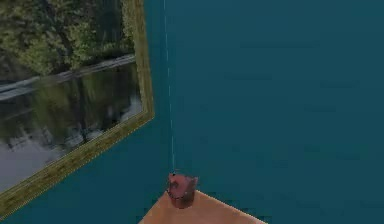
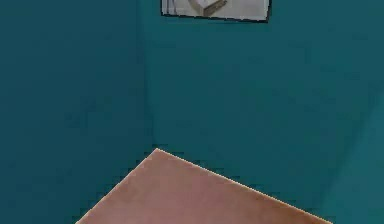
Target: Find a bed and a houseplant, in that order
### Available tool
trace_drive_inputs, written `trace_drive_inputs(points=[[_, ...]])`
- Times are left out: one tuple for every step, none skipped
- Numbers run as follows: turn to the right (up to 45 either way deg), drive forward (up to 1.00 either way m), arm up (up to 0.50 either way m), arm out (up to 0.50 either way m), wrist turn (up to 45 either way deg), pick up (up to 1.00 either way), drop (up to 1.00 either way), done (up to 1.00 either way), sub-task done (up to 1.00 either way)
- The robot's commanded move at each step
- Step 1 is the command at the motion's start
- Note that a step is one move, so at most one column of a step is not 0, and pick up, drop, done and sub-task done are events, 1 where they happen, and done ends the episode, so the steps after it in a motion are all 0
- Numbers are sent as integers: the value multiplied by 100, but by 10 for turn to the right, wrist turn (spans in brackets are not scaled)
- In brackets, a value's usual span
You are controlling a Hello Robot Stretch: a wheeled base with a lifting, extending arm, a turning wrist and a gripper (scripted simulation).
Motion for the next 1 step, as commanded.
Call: trace_drive_inputs(points=[[-450,0,0,0,0,0,0,0,0]])
